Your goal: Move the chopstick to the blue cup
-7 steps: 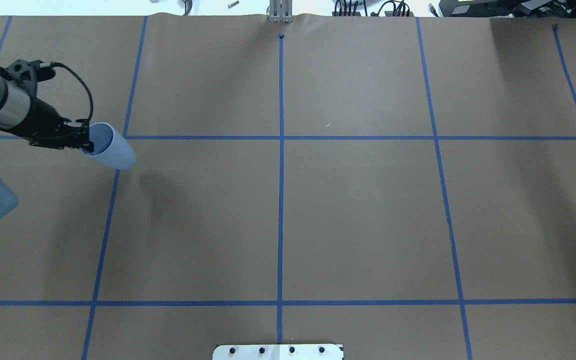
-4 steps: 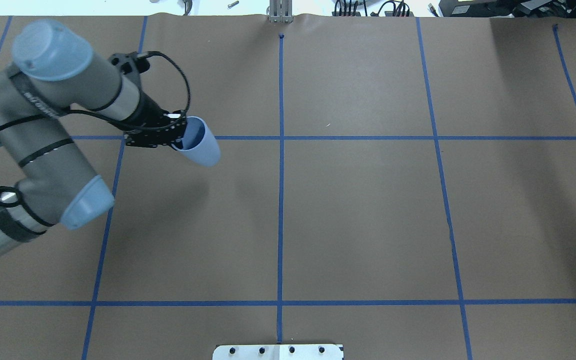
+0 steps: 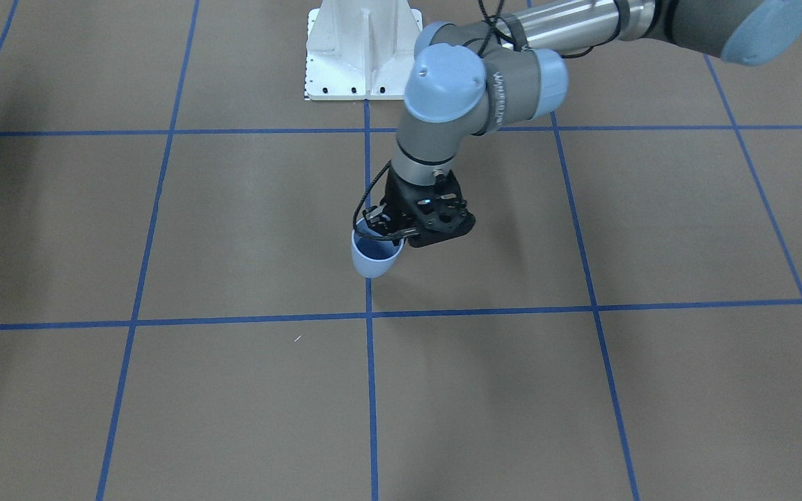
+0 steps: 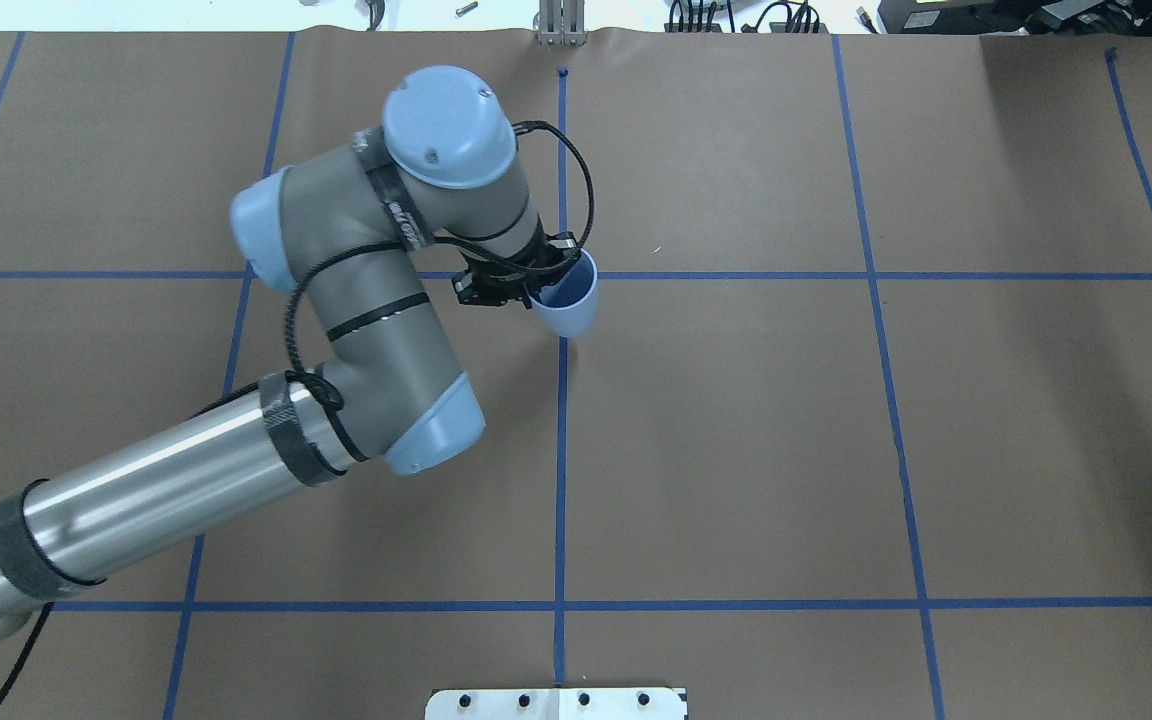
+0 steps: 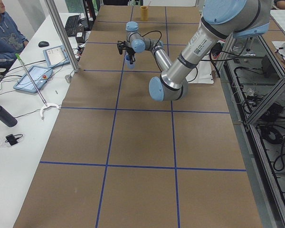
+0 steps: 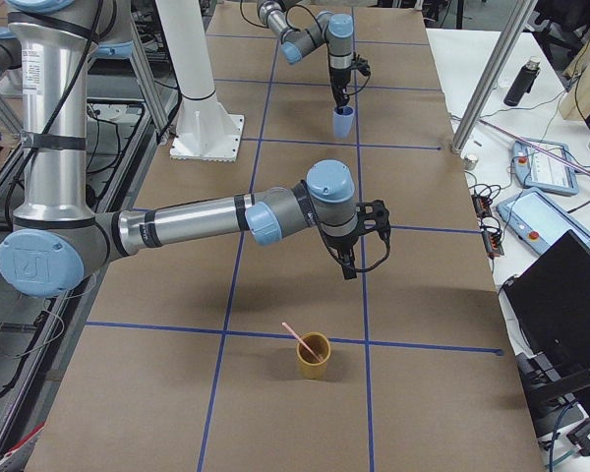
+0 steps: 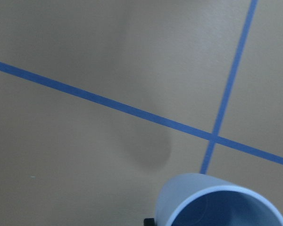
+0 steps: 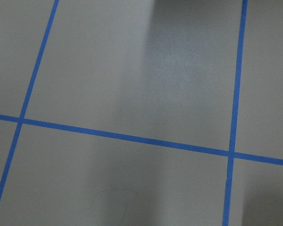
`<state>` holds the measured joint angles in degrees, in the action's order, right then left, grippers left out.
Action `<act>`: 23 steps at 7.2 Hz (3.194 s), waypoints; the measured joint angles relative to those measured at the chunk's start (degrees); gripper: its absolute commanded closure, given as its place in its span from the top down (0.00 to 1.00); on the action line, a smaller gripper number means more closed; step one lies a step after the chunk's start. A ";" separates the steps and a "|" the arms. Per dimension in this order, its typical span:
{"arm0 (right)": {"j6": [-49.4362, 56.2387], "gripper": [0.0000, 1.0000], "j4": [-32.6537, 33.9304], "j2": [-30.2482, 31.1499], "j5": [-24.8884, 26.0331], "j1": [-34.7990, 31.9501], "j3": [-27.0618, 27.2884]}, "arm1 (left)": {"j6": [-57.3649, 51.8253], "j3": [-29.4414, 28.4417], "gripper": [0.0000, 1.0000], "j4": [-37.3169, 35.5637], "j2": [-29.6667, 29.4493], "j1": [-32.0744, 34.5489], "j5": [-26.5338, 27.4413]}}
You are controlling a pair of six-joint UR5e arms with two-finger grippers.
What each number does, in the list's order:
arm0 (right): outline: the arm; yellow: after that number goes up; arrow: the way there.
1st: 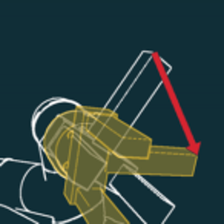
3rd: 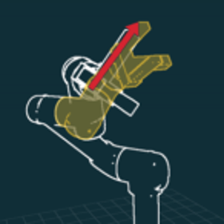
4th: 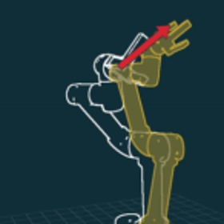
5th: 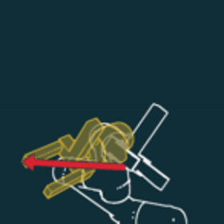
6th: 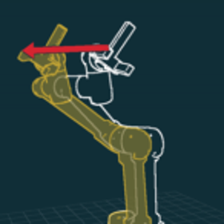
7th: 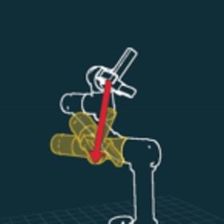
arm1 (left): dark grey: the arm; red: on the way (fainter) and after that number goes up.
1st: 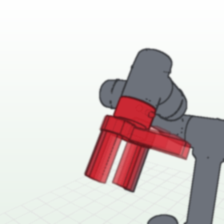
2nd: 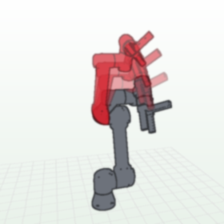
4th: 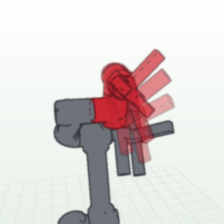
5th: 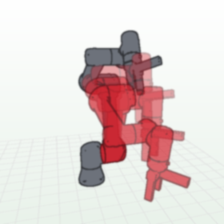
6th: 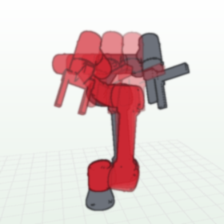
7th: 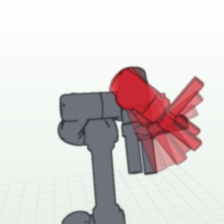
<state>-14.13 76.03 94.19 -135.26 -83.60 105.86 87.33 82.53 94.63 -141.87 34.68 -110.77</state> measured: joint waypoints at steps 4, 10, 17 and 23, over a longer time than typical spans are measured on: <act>-0.02 1.00 0.02 0.21 -0.07 0.29 -0.21 | 1.17 -2.88 0.00 -0.33 -1.74 -2.07 2.28; -0.02 1.00 0.00 0.38 -0.09 0.79 -0.21 | 1.16 -1.64 0.98 -0.69 -0.04 -2.11 2.61; -3.63 1.00 -0.45 0.44 -0.04 0.59 0.83 | -8.87 25.12 0.98 -15.36 10.61 2.88 1.46; 6.92 0.92 -1.10 12.98 0.00 -6.28 -0.36 | -16.13 32.06 0.98 -17.32 18.01 5.84 0.25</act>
<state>-7.21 74.93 107.17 -135.26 -89.88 105.49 71.19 114.59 77.31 -123.87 40.52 -110.52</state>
